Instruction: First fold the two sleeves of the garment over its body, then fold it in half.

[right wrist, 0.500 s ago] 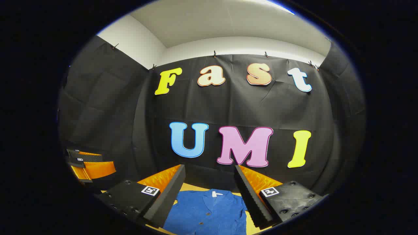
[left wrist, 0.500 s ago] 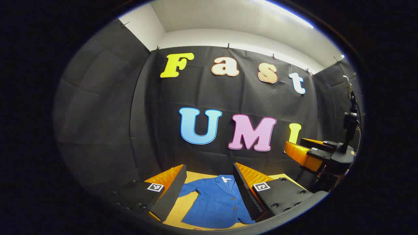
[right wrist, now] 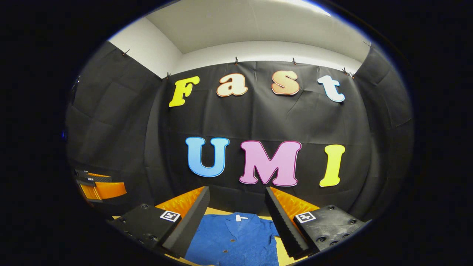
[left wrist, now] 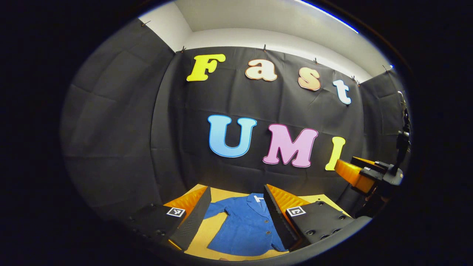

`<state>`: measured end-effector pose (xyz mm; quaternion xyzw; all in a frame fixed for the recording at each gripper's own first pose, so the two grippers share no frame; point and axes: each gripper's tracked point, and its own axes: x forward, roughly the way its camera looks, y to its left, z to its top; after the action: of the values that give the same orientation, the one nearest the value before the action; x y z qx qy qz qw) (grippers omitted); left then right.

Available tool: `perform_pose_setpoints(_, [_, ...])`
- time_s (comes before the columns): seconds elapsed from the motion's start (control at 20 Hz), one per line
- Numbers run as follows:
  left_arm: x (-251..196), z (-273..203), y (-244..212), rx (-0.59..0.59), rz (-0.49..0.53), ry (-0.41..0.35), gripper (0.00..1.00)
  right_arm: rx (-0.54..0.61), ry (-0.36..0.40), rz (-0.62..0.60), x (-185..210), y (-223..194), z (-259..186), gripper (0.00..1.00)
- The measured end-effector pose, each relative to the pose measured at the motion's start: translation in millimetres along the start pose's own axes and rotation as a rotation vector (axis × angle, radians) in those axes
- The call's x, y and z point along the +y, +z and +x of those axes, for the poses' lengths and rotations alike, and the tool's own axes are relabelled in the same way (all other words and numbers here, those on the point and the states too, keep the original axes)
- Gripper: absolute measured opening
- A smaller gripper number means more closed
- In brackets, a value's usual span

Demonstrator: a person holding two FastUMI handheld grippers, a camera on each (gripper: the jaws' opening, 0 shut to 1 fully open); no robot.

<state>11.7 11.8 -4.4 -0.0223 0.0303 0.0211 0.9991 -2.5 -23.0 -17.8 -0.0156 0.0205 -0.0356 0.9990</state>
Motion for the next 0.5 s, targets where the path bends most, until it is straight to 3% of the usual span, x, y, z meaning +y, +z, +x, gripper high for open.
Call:
perform_pose_setpoints(0.15, [-11, 4, 32, -0.033, -0.087, 0.006, 0.82, 0.042, -0.016, -0.030, -14, -10, 16, 0.94])
perform_pose_setpoints(0.35, [0, 2, 35, -0.045, -0.017, 0.025, 0.81, -0.013, -0.038, -0.010, -18, 6, 38, 0.96])
perform_pose_setpoints(0.5, [-5, -1, 43, -0.065, 0.005, 0.015, 0.82, -0.009, -0.002, 0.028, 2, 3, 43, 0.96])
